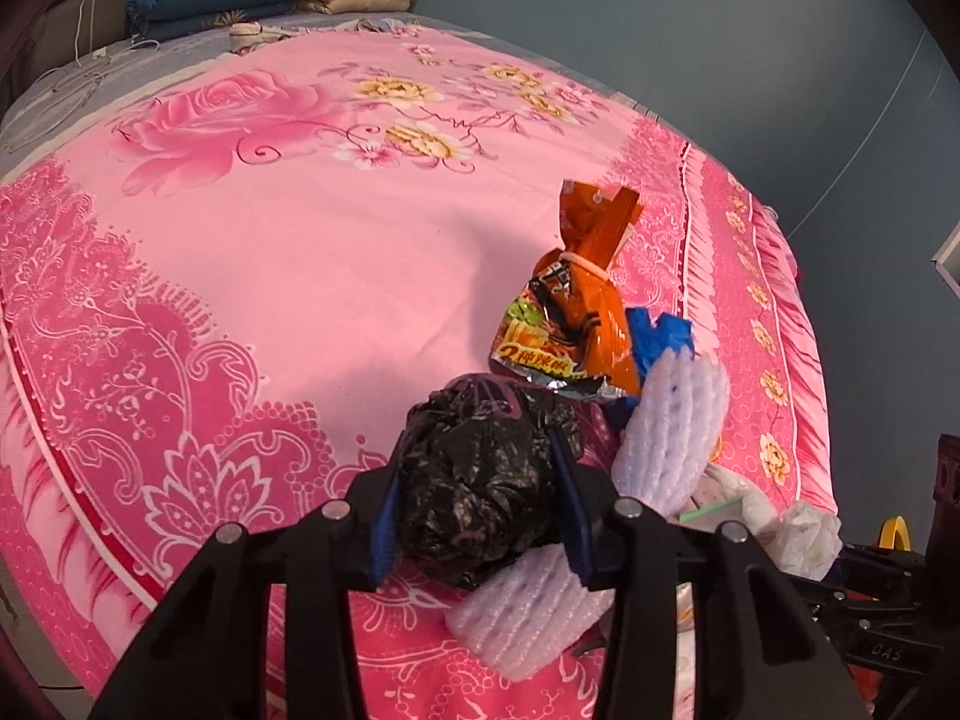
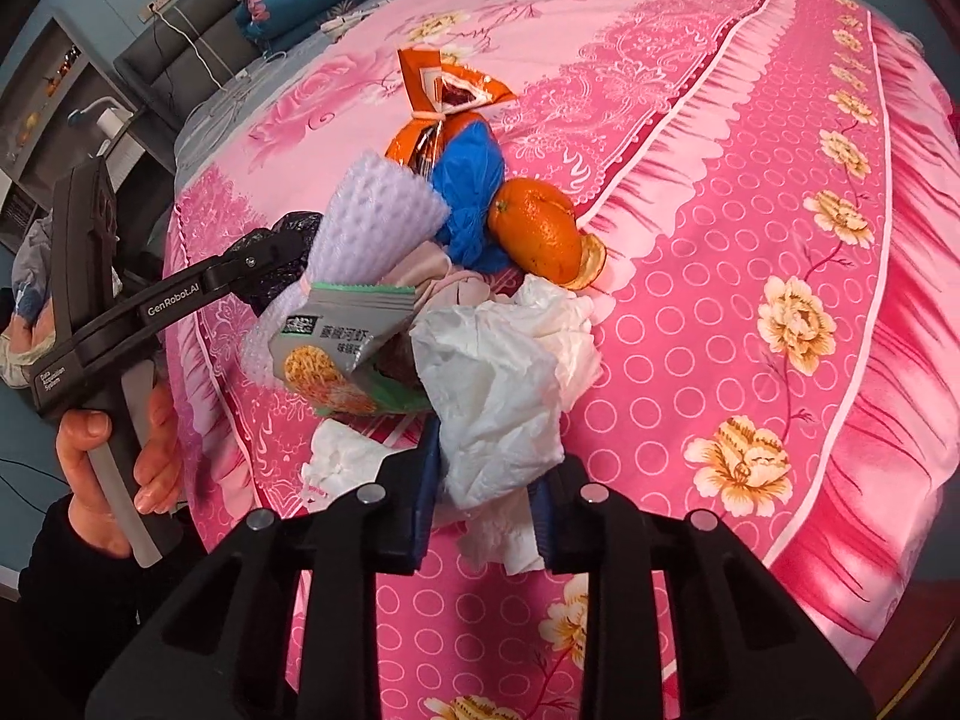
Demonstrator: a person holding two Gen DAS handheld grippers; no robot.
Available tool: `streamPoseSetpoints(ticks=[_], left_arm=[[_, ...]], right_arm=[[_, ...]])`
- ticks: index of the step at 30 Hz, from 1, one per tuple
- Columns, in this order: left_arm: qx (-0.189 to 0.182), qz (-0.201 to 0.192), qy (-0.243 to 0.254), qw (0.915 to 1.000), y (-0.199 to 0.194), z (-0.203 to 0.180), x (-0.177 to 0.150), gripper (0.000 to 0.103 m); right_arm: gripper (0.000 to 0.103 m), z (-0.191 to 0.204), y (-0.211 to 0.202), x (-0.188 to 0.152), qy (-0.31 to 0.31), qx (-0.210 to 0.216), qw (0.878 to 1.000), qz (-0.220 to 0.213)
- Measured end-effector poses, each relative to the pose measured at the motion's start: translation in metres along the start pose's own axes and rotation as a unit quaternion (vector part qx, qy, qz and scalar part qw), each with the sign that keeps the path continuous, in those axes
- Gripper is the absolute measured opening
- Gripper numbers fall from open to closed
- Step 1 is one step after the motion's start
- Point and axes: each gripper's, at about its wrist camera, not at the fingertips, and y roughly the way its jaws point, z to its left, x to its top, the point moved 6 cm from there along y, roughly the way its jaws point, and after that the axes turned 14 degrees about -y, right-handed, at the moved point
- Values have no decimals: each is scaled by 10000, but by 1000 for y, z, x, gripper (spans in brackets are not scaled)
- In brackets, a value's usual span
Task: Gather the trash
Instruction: 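Carry the black bag and white tissues with both tools over the yellow bin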
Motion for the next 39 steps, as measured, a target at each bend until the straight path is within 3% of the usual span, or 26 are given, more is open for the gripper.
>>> streamPoseSetpoints(ticks=[18,39], left_arm=[[113,-386,-220,9989,-61,7,-4,40],[-22,-902,69,9959,-132,-32,-22,40]], right_arm=[[26,10,-66,-7,117,226,9982,-538],[26,6,-154,-29,95,9,9922,-1243]])
